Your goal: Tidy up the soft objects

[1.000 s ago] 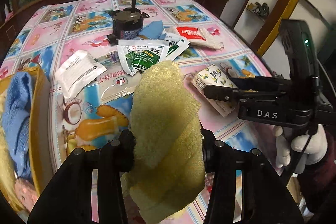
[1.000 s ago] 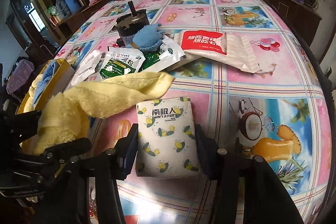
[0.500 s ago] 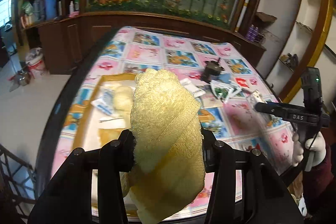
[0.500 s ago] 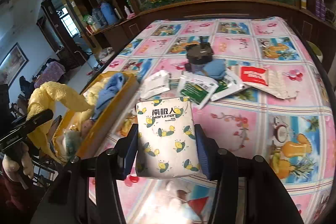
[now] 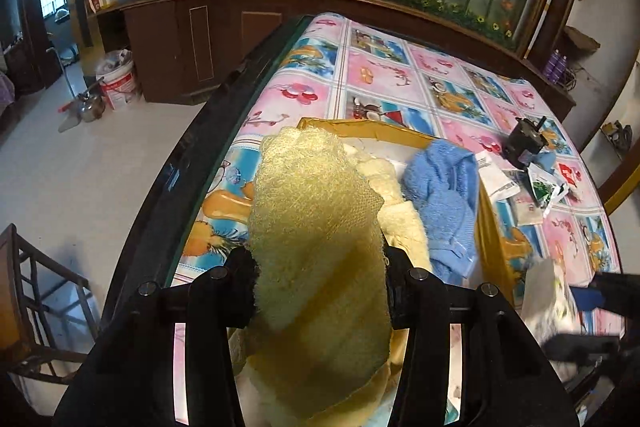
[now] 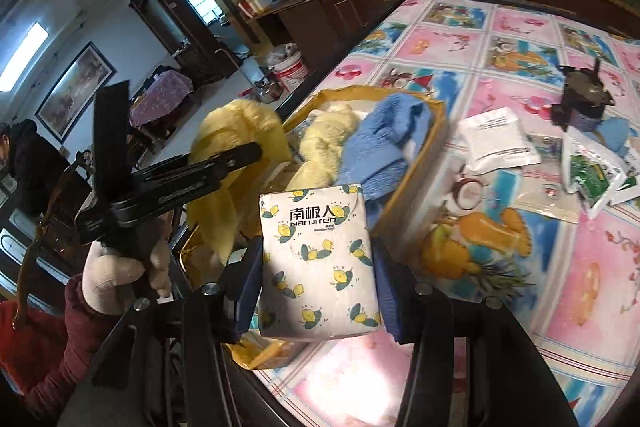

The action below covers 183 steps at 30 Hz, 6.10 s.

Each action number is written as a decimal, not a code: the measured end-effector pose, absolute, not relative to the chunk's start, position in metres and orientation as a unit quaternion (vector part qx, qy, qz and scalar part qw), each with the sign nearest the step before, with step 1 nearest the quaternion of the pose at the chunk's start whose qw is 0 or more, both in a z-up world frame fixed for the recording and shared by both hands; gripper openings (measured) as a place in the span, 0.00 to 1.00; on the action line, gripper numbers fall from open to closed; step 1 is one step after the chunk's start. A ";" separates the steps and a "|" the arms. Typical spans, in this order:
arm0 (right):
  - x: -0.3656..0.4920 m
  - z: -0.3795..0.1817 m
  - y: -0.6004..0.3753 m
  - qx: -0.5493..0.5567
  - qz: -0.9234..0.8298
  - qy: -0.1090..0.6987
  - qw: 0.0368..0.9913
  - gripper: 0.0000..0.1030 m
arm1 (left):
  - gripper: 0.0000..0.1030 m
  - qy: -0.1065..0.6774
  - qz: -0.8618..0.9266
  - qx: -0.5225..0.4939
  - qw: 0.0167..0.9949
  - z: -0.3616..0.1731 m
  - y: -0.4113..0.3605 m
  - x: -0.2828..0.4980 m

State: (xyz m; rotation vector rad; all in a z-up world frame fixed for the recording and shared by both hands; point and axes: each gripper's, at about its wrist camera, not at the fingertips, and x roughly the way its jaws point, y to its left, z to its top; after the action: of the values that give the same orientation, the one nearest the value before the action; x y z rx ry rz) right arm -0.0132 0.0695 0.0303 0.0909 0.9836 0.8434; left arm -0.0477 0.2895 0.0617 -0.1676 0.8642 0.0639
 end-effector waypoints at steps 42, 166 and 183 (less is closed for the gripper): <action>-0.042 0.014 0.029 0.037 0.343 0.406 0.846 0.63 | 0.61 0.277 0.184 0.103 0.937 0.134 0.167 -0.124; 0.139 -0.024 -0.105 0.051 0.212 0.563 0.797 0.27 | 0.21 0.459 -0.191 -0.046 0.866 0.018 0.000 -0.019; 0.068 0.037 -0.105 0.074 0.250 0.457 0.850 0.19 | 0.21 0.393 -0.194 -0.129 0.889 0.079 0.079 -0.094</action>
State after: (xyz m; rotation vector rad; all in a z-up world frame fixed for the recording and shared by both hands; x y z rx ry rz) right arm 0.0676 -0.1051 0.0369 0.1567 0.9621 0.5265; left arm -0.0937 0.0789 0.0794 -0.2684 0.8167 -0.4032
